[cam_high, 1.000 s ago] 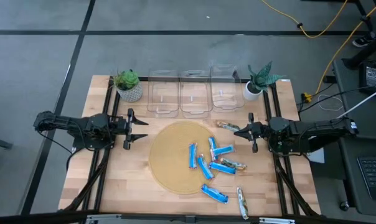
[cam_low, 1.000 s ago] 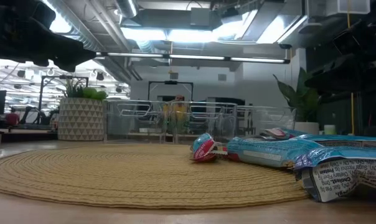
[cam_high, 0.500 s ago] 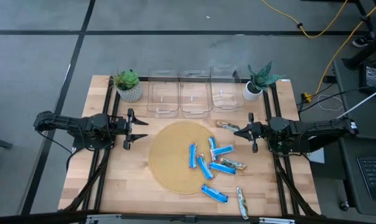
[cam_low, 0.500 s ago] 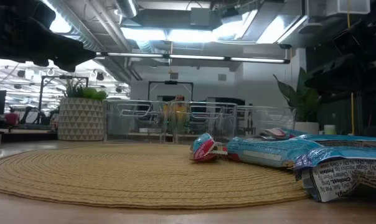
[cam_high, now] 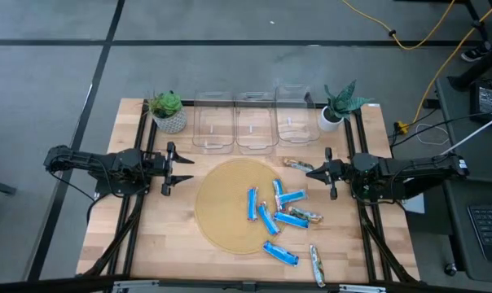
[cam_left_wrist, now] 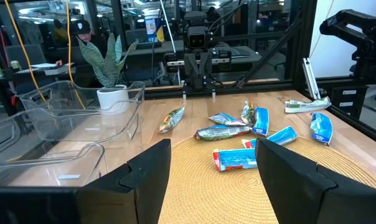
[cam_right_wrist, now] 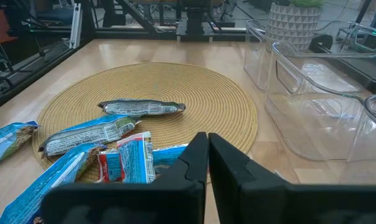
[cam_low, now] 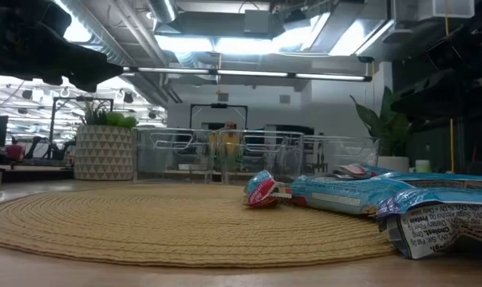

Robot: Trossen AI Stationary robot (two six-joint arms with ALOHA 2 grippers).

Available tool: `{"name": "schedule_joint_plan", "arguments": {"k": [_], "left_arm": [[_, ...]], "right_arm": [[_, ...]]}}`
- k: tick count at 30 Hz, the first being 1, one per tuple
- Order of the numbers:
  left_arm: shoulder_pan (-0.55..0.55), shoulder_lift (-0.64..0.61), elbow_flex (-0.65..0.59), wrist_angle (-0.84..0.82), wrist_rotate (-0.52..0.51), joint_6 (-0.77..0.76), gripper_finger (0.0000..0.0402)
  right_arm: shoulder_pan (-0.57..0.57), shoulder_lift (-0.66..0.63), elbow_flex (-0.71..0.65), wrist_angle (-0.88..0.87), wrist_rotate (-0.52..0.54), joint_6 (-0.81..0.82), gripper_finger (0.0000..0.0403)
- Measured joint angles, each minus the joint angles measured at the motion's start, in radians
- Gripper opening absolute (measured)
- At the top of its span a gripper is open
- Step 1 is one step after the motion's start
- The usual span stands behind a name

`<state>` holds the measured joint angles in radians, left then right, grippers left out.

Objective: Pick and place Granola Bars by type

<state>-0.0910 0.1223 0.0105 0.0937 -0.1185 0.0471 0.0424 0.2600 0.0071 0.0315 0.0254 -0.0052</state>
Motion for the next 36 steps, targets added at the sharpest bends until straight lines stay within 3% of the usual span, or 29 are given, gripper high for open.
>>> {"name": "schedule_joint_plan", "arguments": {"k": [17,28,36], "left_arm": [[0.001,0.000,0.000,0.061,-0.017,-0.004,0.0226],[0.001,0.000,0.000,0.298,-0.068,-0.231,0.0226],[0.001,0.000,0.000,0.315,-0.072,-0.314,0.0226]], "right_arm": [[0.000,0.000,0.000,0.000,0.003,-0.034,0.0018],[0.000,0.000,0.000,0.000,0.007,-0.078,0.0018],[0.000,0.000,0.000,0.056,0.007,-0.039,0.0018]]}}
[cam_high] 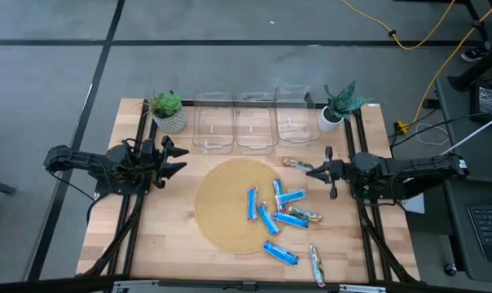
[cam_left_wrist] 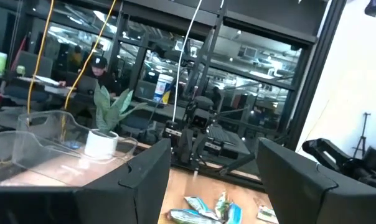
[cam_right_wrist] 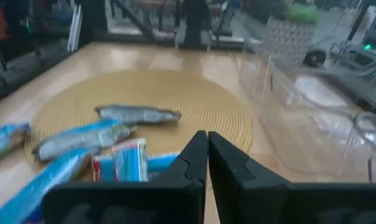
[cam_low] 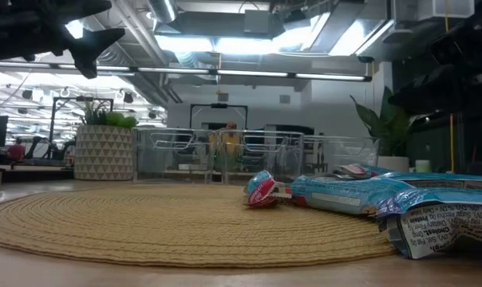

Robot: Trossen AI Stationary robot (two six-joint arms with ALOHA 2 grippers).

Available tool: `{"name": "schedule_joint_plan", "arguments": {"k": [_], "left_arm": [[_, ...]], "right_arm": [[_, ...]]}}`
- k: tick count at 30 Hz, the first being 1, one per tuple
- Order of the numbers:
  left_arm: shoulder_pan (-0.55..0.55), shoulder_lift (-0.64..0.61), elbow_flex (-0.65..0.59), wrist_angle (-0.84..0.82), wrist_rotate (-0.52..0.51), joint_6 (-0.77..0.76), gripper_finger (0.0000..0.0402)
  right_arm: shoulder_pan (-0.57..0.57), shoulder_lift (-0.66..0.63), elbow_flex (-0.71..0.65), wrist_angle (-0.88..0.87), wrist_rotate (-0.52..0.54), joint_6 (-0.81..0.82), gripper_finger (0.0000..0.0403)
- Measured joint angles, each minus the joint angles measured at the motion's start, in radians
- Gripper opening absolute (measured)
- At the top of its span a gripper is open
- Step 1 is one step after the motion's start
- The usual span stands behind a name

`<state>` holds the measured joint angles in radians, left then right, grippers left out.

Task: Pick and place Granola Bars by type
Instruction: Put the top yellow granola bar into the right transparent bin

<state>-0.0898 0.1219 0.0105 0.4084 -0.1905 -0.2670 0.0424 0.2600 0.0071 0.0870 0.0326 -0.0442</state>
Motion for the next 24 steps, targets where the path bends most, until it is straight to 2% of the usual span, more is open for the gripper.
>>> {"name": "schedule_joint_plan", "arguments": {"k": [5,14,21,24], "left_arm": [[0.000,0.000,0.000,0.000,0.001,-0.003,0.0226],[0.000,0.000,0.000,0.000,0.001,-0.001,0.0226],[0.000,0.000,0.000,-0.001,0.001,0.000,0.0226],[0.000,0.000,0.000,-0.001,0.001,0.000,0.0226]], "right_arm": [[0.000,0.000,0.000,0.081,-0.015,0.066,0.0018],[0.000,0.000,0.000,0.083,-0.033,0.238,0.0018],[0.000,0.000,0.000,0.178,-0.027,0.290,0.0018],[0.000,0.000,0.000,0.187,-0.027,0.369,0.0018]]}}
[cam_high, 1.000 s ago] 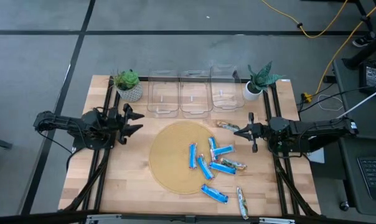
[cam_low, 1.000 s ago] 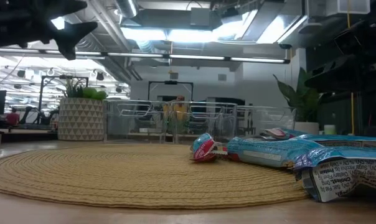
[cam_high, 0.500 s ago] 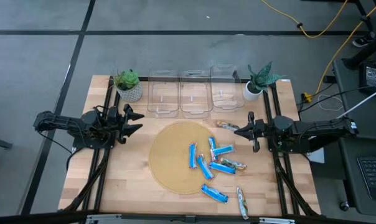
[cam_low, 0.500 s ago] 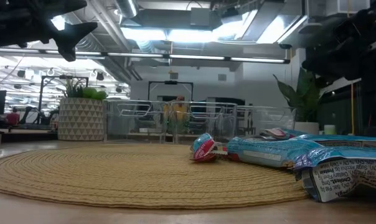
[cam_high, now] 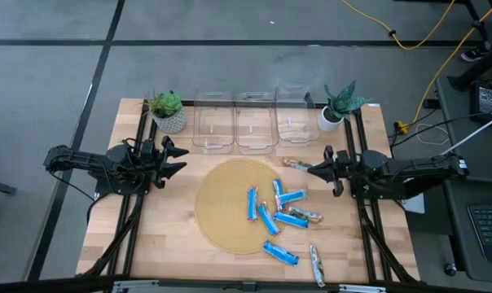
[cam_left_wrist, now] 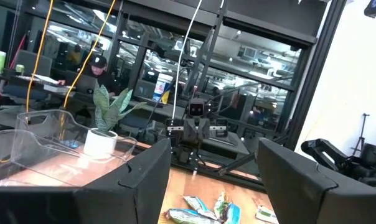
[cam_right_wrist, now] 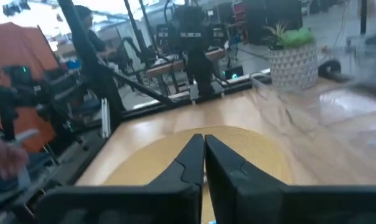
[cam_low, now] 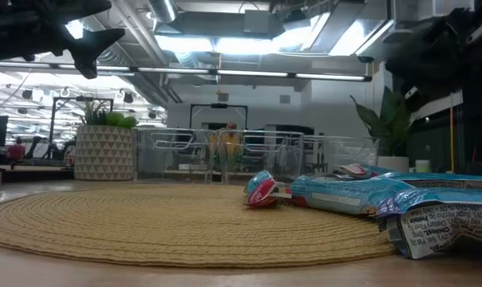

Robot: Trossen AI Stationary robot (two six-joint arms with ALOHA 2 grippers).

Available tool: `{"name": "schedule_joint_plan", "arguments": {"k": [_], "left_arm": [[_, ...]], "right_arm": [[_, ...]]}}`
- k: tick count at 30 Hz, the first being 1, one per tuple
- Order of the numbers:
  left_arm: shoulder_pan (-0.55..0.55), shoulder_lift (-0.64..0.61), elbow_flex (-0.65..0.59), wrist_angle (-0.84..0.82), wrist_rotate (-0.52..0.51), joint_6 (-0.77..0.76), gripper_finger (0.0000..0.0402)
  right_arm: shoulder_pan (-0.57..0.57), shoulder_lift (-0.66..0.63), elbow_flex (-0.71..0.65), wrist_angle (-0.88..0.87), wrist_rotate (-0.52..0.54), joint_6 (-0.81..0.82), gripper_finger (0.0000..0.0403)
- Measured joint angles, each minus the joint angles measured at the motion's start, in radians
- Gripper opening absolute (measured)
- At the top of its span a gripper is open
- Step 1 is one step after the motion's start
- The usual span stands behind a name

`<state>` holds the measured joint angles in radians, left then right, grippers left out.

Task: Pick and place Granola Bars by type
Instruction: Put the top yellow granola bar into the right transparent bin

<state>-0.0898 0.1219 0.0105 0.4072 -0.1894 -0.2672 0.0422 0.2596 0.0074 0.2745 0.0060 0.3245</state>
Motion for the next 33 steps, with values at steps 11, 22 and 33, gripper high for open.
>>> {"name": "schedule_joint_plan", "arguments": {"k": [11,22,33], "left_arm": [[0.000,0.000,0.000,0.000,0.000,0.000,0.0226],[0.000,0.000,0.000,0.000,0.000,0.000,0.0226],[0.000,0.000,0.000,0.000,0.000,0.000,0.0226]], "right_arm": [[0.000,0.005,0.050,-0.015,0.019,0.089,0.0025],[-0.001,0.205,0.506,-0.695,0.052,0.011,0.0165],[-0.001,0.512,0.636,-0.965,0.134,0.116,0.0278]]}}
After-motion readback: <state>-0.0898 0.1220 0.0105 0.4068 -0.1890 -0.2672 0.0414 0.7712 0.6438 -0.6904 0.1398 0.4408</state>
